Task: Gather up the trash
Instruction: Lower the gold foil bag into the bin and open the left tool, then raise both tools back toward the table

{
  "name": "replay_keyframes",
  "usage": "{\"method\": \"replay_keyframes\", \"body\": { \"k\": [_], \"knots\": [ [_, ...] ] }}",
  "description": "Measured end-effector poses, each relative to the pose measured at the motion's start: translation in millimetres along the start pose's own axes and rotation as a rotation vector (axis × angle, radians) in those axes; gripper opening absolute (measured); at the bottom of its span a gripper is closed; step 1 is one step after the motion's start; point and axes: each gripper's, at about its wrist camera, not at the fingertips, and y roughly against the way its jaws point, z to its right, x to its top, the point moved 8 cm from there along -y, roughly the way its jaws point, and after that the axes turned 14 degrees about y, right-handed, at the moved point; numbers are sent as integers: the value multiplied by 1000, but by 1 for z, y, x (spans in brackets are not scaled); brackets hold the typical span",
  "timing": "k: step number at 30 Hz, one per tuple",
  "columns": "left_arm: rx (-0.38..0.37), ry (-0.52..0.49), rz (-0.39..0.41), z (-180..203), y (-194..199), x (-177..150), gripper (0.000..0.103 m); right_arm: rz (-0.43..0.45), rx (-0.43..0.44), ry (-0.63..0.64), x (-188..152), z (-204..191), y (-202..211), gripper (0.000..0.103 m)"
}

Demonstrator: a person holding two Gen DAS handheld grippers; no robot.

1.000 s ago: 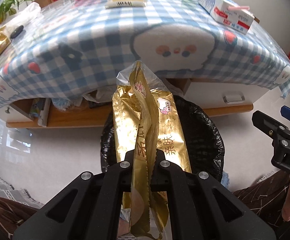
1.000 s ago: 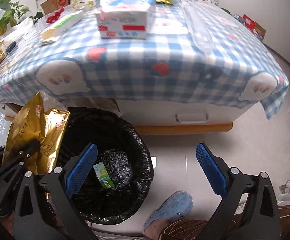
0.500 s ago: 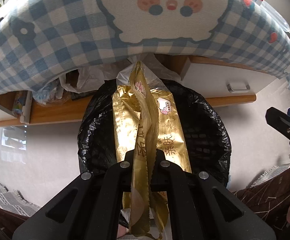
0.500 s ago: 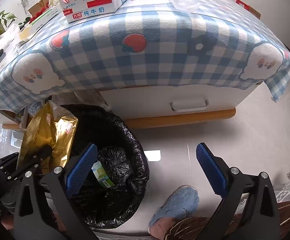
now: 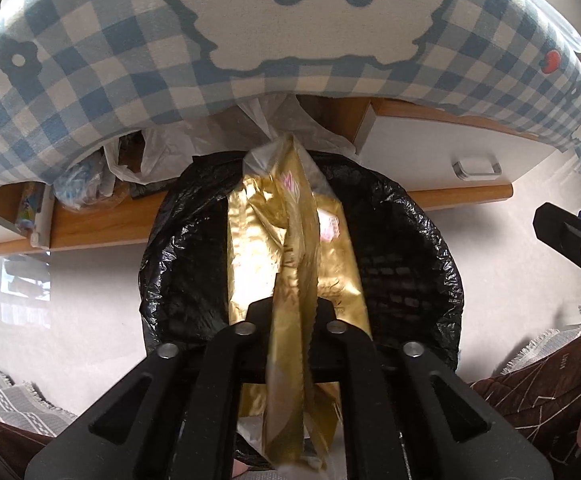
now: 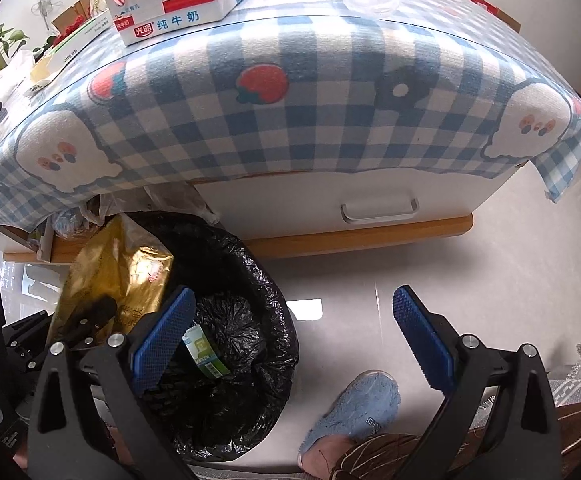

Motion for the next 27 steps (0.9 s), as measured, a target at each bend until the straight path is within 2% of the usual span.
{"method": "replay_keyframes", "body": {
  "k": [6, 8, 18, 21, 27],
  "knots": [
    [4, -6, 49, 1, 14, 6, 44, 23, 4, 8, 5, -4, 7, 95],
    [-3, -12, 62, 1, 20, 8, 47, 37, -1, 14, 7, -5, 12, 95],
    [-28, 45, 160, -9, 68, 25, 81, 123, -21, 43, 19, -8, 46, 95],
    [-40, 63, 189, -11, 83, 30, 89, 138, -26, 35, 20, -4, 54, 95],
    [-59, 63, 242, -11, 113, 36, 97, 180, -33, 24, 25, -2, 75, 95]
  ]
}}
